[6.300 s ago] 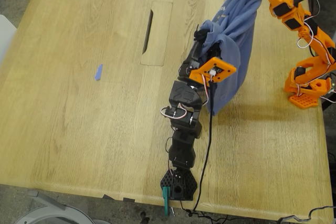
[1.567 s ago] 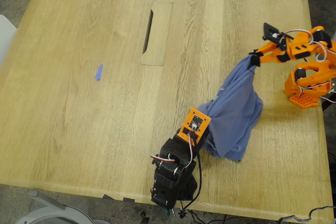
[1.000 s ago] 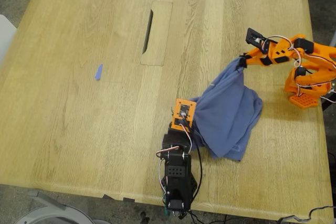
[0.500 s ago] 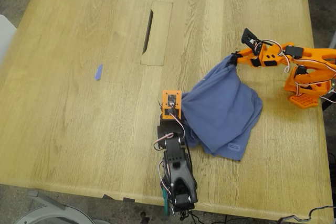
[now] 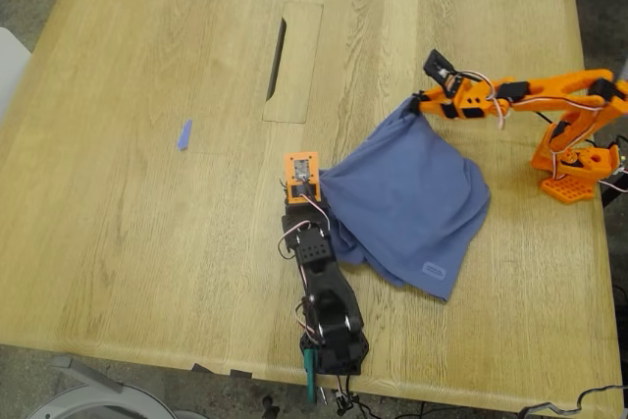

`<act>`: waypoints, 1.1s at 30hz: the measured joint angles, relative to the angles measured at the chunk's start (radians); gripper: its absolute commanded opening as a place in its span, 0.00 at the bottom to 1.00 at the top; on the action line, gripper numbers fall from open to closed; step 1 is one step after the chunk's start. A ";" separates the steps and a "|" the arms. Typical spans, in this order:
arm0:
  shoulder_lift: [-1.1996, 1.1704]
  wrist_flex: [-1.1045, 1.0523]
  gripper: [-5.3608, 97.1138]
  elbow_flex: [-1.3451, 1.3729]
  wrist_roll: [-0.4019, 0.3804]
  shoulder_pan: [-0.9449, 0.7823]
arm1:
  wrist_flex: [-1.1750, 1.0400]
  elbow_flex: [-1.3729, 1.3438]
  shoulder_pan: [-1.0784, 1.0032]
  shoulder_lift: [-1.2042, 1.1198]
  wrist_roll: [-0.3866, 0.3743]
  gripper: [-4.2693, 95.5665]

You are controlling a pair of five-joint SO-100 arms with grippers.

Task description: Fold a T-shirt

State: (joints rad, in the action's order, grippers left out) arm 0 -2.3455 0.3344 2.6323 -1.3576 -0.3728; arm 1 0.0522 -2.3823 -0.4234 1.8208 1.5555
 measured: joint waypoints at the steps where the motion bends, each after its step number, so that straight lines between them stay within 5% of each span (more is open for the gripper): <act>1: 0.049 -0.032 0.05 -0.020 0.000 -0.008 | 0.011 0.021 -0.009 -0.031 0.000 0.04; 19: 0.874 -0.304 0.05 -0.653 -0.009 -0.041 | 0.110 0.670 -0.133 -0.637 0.000 0.04; 33: 1.230 -0.342 0.05 -1.088 -0.009 -0.089 | 0.100 1.215 -0.143 -1.026 0.000 0.04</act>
State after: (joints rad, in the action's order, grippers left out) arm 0 -1.1152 -0.0077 1.5447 -1.3668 -0.4617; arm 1 0.1519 -1.1674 -0.5660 0.7946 1.5555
